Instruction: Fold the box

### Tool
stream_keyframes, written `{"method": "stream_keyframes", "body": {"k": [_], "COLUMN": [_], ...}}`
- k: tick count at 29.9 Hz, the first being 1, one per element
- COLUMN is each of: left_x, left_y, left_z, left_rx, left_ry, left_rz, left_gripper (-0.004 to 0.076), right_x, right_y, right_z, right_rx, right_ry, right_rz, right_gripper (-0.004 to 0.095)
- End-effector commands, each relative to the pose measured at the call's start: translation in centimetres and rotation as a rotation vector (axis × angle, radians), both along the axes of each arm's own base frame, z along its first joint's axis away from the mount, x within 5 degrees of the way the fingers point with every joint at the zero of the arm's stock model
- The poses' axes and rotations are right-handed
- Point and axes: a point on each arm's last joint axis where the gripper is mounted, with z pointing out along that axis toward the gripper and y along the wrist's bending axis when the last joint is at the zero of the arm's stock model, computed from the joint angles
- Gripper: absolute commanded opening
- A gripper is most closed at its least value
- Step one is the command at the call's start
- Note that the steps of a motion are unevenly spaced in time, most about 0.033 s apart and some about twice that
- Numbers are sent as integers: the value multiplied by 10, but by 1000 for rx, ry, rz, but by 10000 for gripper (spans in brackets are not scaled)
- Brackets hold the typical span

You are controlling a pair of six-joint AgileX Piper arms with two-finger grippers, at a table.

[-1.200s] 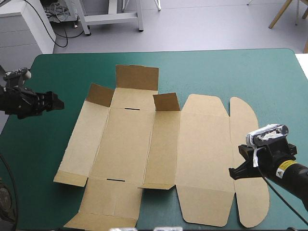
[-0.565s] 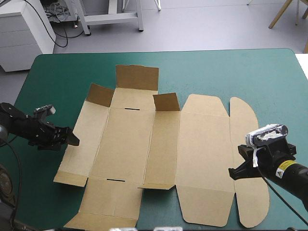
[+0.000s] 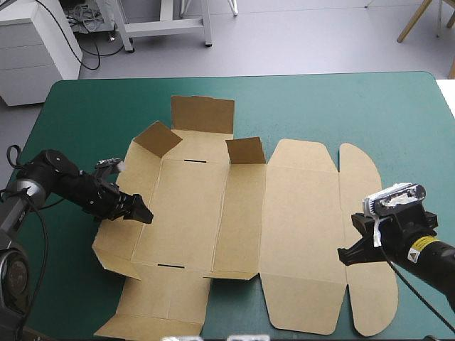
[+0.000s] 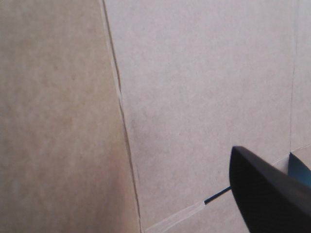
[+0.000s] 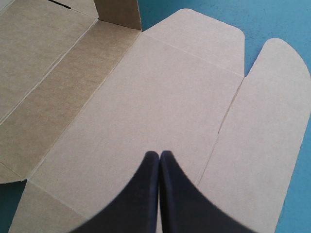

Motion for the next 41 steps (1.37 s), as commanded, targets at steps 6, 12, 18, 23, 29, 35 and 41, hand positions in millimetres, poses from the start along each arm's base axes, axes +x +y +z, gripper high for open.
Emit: {"method": "stream_keyframes", "body": {"k": [6,12,18,23,29,35,41], "left_x": [-8,-5,3,4,22,48,72], "left_y": [-7,-6,-3,-1,-16,-60,-114], "left_z": [17,16,15,21,58,95,124], "left_rx": [-56,-40,-10,29,154,558,762], "left_ry": [21,-2,-46,-40,-169,-334,-546], "left_rz": [-43,-15,85,40,-42,-290,-471], "left_gripper": [452,131,-10,-10,-10,-10,-10], "right_x": [1,1,1,1,2,2,2], "right_y": [0,0,0,0,0,0,0], "right_z": [13,13,13,13,13,13,12], "right_rx": [25,25,25,25,23,-18,-26], "right_ry": [-80,-80,-80,-80,-82,-97,-99], "right_rz": [1,1,1,1,0,24,26], "right_gripper": [-19,-19,-19,-19,-19,-19,-19]}}
